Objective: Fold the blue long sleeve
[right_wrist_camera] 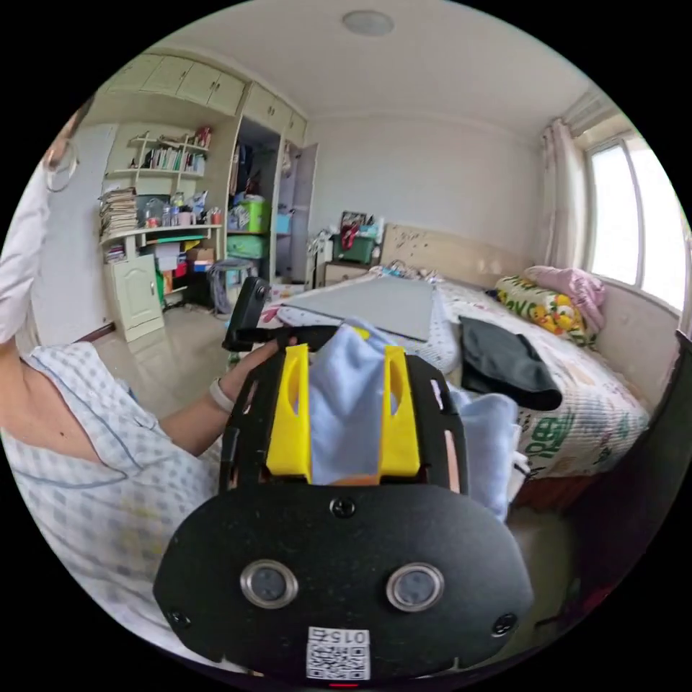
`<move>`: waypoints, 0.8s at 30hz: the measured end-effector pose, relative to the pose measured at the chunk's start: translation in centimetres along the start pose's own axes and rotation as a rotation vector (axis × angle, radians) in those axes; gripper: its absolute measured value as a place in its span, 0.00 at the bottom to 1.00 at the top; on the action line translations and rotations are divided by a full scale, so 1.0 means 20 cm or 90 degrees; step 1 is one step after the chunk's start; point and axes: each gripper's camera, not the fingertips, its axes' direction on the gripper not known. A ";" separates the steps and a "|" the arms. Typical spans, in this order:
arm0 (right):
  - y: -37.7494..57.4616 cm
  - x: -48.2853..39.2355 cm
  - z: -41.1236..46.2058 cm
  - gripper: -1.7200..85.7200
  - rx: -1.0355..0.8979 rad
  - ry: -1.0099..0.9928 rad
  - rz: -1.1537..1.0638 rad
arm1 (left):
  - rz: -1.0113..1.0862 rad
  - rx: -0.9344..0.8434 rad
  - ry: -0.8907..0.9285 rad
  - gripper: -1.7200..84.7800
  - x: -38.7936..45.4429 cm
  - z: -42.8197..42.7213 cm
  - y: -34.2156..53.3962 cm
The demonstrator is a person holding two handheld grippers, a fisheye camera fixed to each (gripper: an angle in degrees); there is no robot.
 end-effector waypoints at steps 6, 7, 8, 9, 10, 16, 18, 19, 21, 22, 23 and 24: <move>-0.02 0.06 0.10 0.15 0.027 0.043 0.075 | 0.059 -0.020 0.011 0.04 0.12 -0.01 0.04; -0.02 0.06 0.09 0.15 0.030 0.040 0.073 | 0.061 -0.020 0.015 0.04 0.12 -0.01 0.04; -0.01 0.06 0.07 0.14 0.038 0.035 0.067 | 0.064 -0.021 0.023 0.04 0.12 -0.03 0.05; -0.01 0.05 0.05 0.14 0.044 0.038 0.061 | 0.068 -0.023 0.029 0.04 0.13 -0.04 0.06; -0.01 0.05 0.05 0.14 0.046 0.040 0.058 | 0.069 -0.023 0.030 0.04 0.13 -0.04 0.07; -0.03 0.13 -0.08 0.13 0.069 0.002 0.071 | 0.079 -0.030 0.067 0.04 0.11 -0.09 0.14; -0.03 0.18 -0.12 0.12 0.075 -0.020 0.085 | 0.076 -0.032 0.081 0.04 0.10 -0.11 0.17; -0.04 0.19 -0.13 0.12 0.075 -0.021 0.086 | 0.076 -0.033 0.082 0.04 0.10 -0.12 0.18; -0.06 0.19 -0.17 0.10 0.074 -0.013 0.084 | 0.082 -0.034 0.071 0.04 0.10 -0.15 0.22; -0.07 0.18 -0.18 0.09 0.075 -0.008 0.083 | 0.083 -0.033 0.067 0.04 0.10 -0.16 0.23; -0.08 0.18 -0.21 0.08 0.078 0.006 0.080 | 0.081 -0.029 0.063 0.04 0.10 -0.19 0.25; -0.10 0.18 -0.24 0.07 0.083 0.017 0.081 | 0.077 -0.025 0.070 0.03 0.08 -0.21 0.26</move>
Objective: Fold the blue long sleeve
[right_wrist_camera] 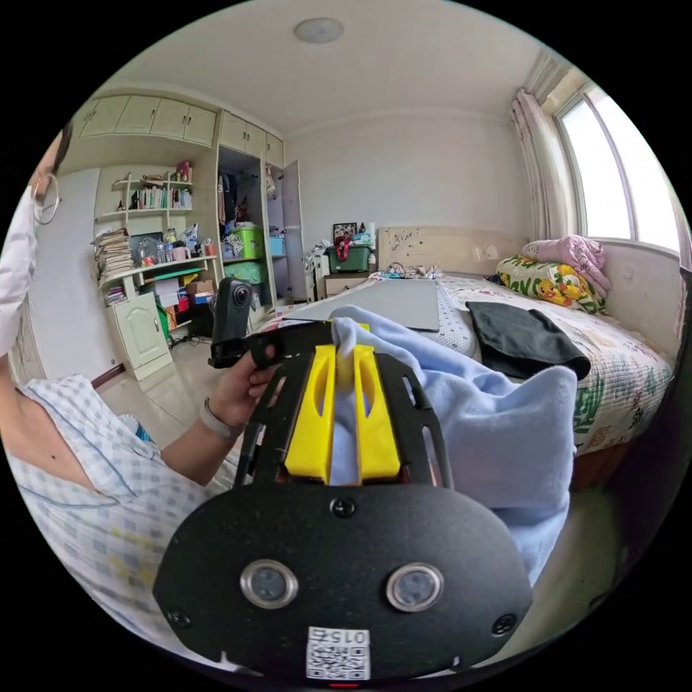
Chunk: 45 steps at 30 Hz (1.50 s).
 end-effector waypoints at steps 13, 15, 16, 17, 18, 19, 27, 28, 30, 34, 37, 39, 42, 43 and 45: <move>-0.51 0.20 -1.33 0.05 0.438 0.175 0.022 | 0.021 0.219 -0.197 0.03 0.16 -0.88 -0.06; -0.65 0.27 -1.48 0.05 0.469 0.150 0.016 | 0.057 0.295 -0.248 0.02 0.27 -1.24 -0.13; -0.69 0.30 -1.50 0.05 0.469 0.132 0.016 | 0.067 0.310 -0.264 0.03 0.30 -1.32 -0.14; -0.77 0.35 -1.51 0.05 0.464 0.097 0.017 | 0.080 0.334 -0.300 0.03 0.36 -1.49 -0.18; -0.86 0.38 -1.49 0.05 0.457 0.074 0.011 | 0.093 0.354 -0.332 0.03 0.41 -1.64 -0.21; -0.90 0.40 -1.48 0.05 0.454 0.066 0.009 | 0.100 0.363 -0.347 0.03 0.44 -1.71 -0.23; -1.62 0.71 -0.84 0.06 0.343 -0.130 0.030 | 0.124 0.415 -0.487 0.03 0.62 -2.32 -0.30; -1.67 0.74 -0.78 0.06 0.337 -0.146 0.032 | 0.124 0.414 -0.500 0.03 0.62 -2.34 -0.30; -1.85 0.82 -0.52 0.06 0.310 -0.182 0.048 | 0.118 0.412 -0.533 0.03 0.57 -2.40 -0.29; -2.12 0.95 -0.07 0.06 0.267 -0.201 0.075 | 0.089 0.393 -0.572 0.03 0.36 -2.43 -0.34; -2.35 1.06 0.40 0.06 0.202 -0.182 0.096 | 0.050 0.348 -0.627 0.03 0.06 -2.39 -0.42; -2.53 1.15 0.88 0.06 0.119 -0.144 0.121 | -0.005 0.283 -0.683 0.03 -0.32 -2.30 -0.50; -2.69 1.25 1.54 0.06 -0.041 -0.070 0.137 | -0.116 0.154 -0.729 0.03 -0.88 -2.17 -0.57; -2.71 1.26 1.68 0.06 -0.079 -0.061 0.135 | -0.132 0.120 -0.736 0.03 -0.98 -2.13 -0.58; -2.75 1.26 2.14 0.06 -0.188 -0.021 0.136 | -0.159 -0.010 -0.787 0.03 -1.32 -1.94 -0.59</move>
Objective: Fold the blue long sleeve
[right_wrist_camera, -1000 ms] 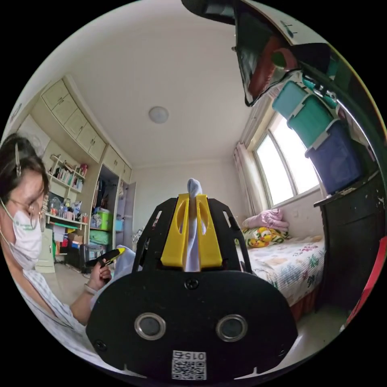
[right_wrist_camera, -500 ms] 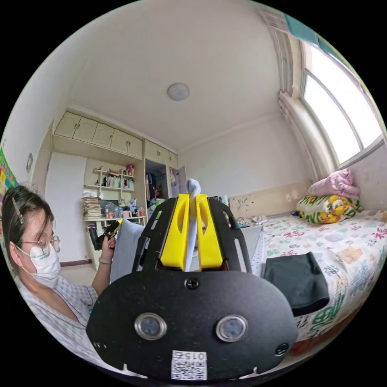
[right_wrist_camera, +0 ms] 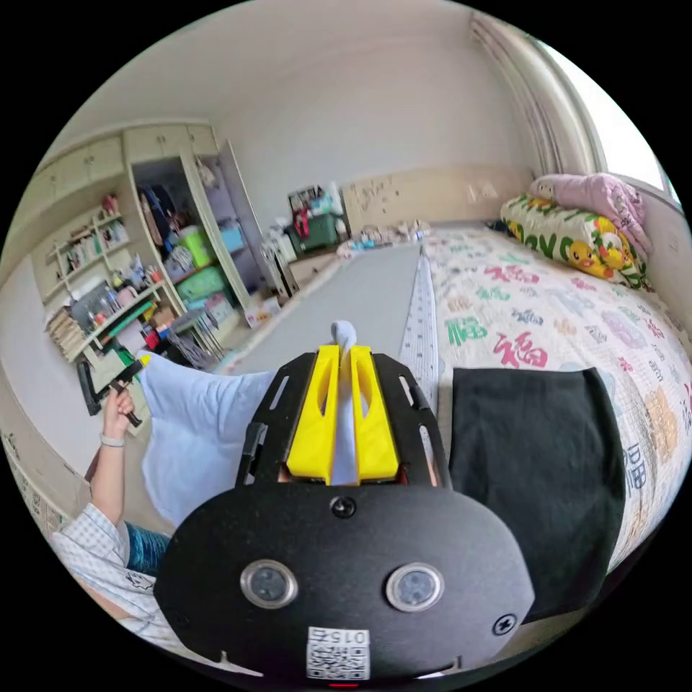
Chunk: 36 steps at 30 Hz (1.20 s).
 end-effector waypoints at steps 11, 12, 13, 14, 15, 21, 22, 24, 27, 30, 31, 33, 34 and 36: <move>-0.32 -0.08 0.66 0.06 -0.075 0.086 0.036 | 0.027 -0.126 -0.087 0.05 0.06 0.66 -0.14; -0.34 -0.12 0.71 0.06 -0.097 0.098 0.022 | 0.036 -0.140 -0.094 0.06 0.09 0.72 -0.15; -0.34 -0.14 0.73 0.07 -0.104 0.103 0.016 | 0.038 -0.146 -0.095 0.06 0.10 0.75 -0.15; -0.33 -0.17 0.72 0.07 -0.098 0.113 0.006 | 0.035 -0.150 -0.093 0.08 0.11 0.77 -0.16; -0.31 -0.20 0.68 0.08 -0.092 0.125 -0.019 | 0.029 -0.153 -0.087 0.09 0.11 0.76 -0.17; 0.14 -0.59 0.10 0.06 0.039 0.106 -0.411 | 0.189 -0.108 0.068 0.15 0.36 0.29 -0.12; 0.21 -0.63 0.04 0.06 0.041 0.079 -0.454 | 0.224 -0.102 0.093 0.15 0.42 0.23 -0.09; 0.48 -0.81 -0.14 0.09 0.004 -0.063 -0.618 | 0.338 -0.090 0.145 0.16 0.70 0.03 0.01; 0.68 -0.99 -0.24 0.11 -0.003 -0.115 -0.691 | 0.467 -0.066 0.270 0.16 1.03 -0.12 0.11; 0.77 -1.10 -0.22 0.11 0.004 -0.115 -0.715 | 0.528 -0.068 0.280 0.16 1.23 -0.09 0.13; 0.78 -1.11 -0.19 0.11 -0.012 -0.115 -0.722 | 0.533 -0.073 0.270 0.15 1.25 -0.06 0.13; 0.80 -1.14 -0.06 0.11 -0.087 -0.104 -0.735 | 0.534 -0.107 0.266 0.15 1.30 0.08 0.11; 0.79 -1.14 -0.03 0.11 -0.105 -0.102 -0.732 | 0.530 -0.118 0.270 0.15 1.31 0.11 0.10; 0.78 -1.13 0.10 0.11 -0.156 -0.090 -0.708 | 0.520 -0.150 0.254 0.15 1.34 0.26 0.08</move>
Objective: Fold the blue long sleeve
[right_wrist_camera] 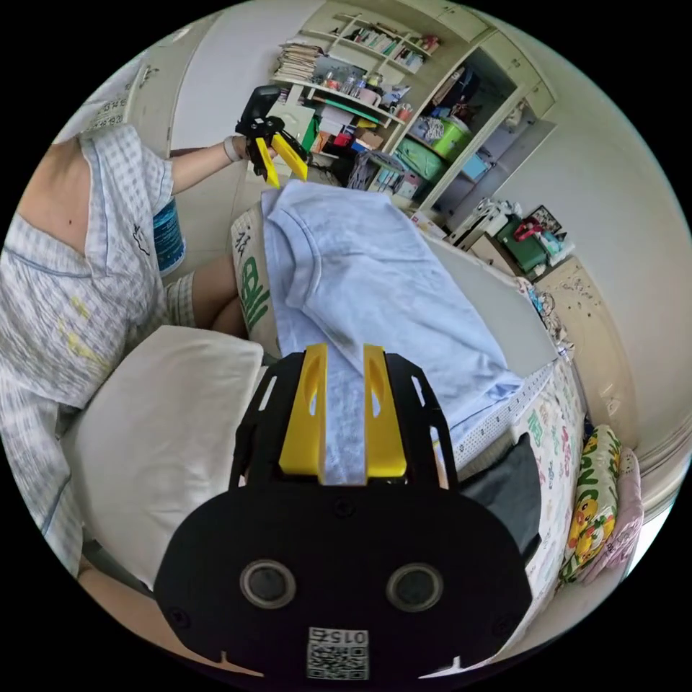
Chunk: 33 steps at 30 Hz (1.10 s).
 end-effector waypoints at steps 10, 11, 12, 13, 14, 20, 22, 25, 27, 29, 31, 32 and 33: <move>-0.04 -0.06 0.11 0.06 -0.001 0.058 -0.003 | 0.010 -0.046 0.002 0.15 -0.06 0.12 -0.09; -0.05 -0.05 0.11 0.06 -0.002 0.050 0.002 | 0.022 -0.047 0.012 0.15 -0.06 0.11 -0.10; -0.06 -0.04 0.11 0.06 -0.001 0.041 0.007 | 0.029 -0.040 0.022 0.14 -0.06 0.10 -0.11; -0.07 -0.03 0.11 0.06 0.000 0.036 0.010 | 0.032 -0.038 0.031 0.14 -0.06 0.10 -0.11; -0.07 -0.03 0.12 0.06 0.004 0.029 0.016 | 0.038 -0.036 0.053 0.14 -0.06 0.11 -0.11; -0.11 -0.03 0.12 0.05 0.005 0.022 0.028 | 0.027 -0.033 0.073 0.07 -0.11 0.14 -0.09; -0.14 -0.01 0.12 0.04 -0.004 0.006 0.030 | 0.031 -0.031 0.092 0.06 -0.14 0.13 -0.09; -0.18 0.14 0.05 0.02 0.004 -0.066 0.070 | 0.049 -0.012 0.103 0.04 -0.20 0.04 -0.13; -0.23 0.29 -0.06 0.02 0.041 -0.049 0.096 | 0.035 0.035 0.081 0.04 -0.34 -0.09 -0.19; -0.32 0.45 -0.15 0.02 0.057 0.030 0.122 | 0.022 0.066 0.055 0.03 -0.49 -0.17 -0.27; -0.47 0.67 -0.20 0.01 0.073 0.119 0.162 | 0.008 0.094 -0.007 0.03 -0.66 -0.23 -0.40; -0.60 0.85 -0.21 0.01 0.089 0.165 0.192 | -0.031 0.120 -0.083 0.03 -0.81 -0.26 -0.50; -0.73 1.04 -0.20 0.02 0.105 0.203 0.231 | -0.097 0.148 -0.121 0.03 -1.01 -0.29 -0.60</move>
